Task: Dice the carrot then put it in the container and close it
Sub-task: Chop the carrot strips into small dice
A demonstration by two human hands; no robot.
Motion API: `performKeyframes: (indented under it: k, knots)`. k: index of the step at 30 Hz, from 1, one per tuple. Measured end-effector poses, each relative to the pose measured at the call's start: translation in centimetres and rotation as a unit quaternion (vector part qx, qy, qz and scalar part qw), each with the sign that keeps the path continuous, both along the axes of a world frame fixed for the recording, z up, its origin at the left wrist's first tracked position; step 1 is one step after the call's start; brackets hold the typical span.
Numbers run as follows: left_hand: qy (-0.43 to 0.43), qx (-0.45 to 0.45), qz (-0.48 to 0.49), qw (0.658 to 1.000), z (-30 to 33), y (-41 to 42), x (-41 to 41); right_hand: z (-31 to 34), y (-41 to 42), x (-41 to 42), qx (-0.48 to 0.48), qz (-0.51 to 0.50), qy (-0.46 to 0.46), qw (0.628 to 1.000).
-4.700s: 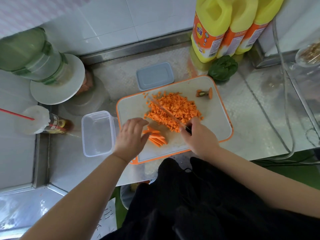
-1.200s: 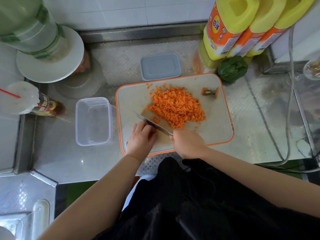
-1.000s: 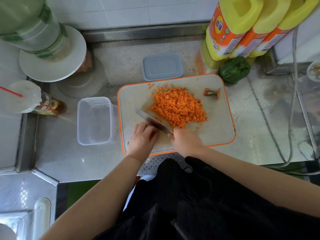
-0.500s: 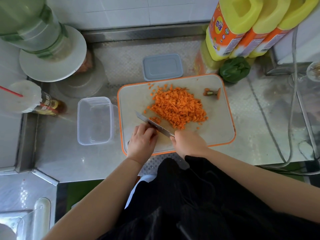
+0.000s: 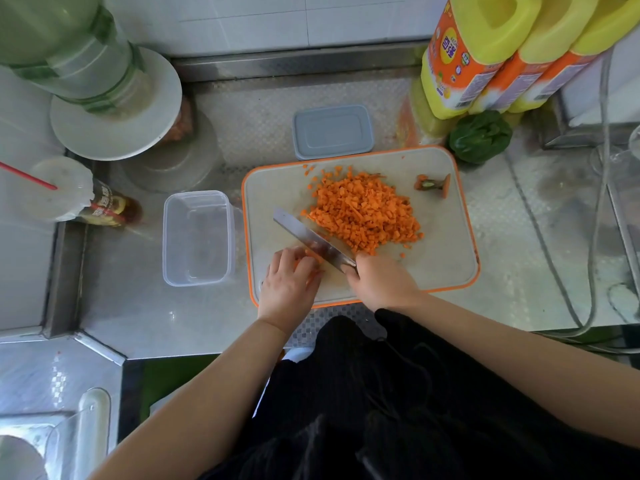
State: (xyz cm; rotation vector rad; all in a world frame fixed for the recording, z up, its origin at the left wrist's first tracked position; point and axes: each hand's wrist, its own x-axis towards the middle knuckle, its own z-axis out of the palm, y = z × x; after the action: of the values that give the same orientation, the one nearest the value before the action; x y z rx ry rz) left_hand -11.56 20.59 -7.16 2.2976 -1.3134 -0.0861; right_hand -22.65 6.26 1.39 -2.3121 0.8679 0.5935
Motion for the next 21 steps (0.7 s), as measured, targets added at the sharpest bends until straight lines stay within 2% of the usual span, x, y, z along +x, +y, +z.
performKeyframes:
  k: [4,9,13,17,21]
  knots:
    - [0.031,0.016,0.006,0.999,-0.4,0.0,0.0,0.5,0.4,-0.4,0.004,0.054,0.006,0.999]
    - [0.094,0.003,0.022,0.995,-0.9,0.2,0.2,-0.1,1.4,0.2,-0.016,0.055,0.035,0.998]
    - [0.086,-0.005,0.018,0.996,-1.0,0.2,0.2,-0.9,1.6,1.0,-0.014,0.033,0.040,0.999]
    - [0.066,-0.024,0.005,0.997,-0.7,0.3,0.2,-1.0,0.2,1.8,0.044,-0.042,0.010,0.998]
    - [0.053,-0.020,-0.001,0.998,-0.4,0.5,0.3,-0.2,0.0,1.6,0.030,-0.037,0.018,0.999]
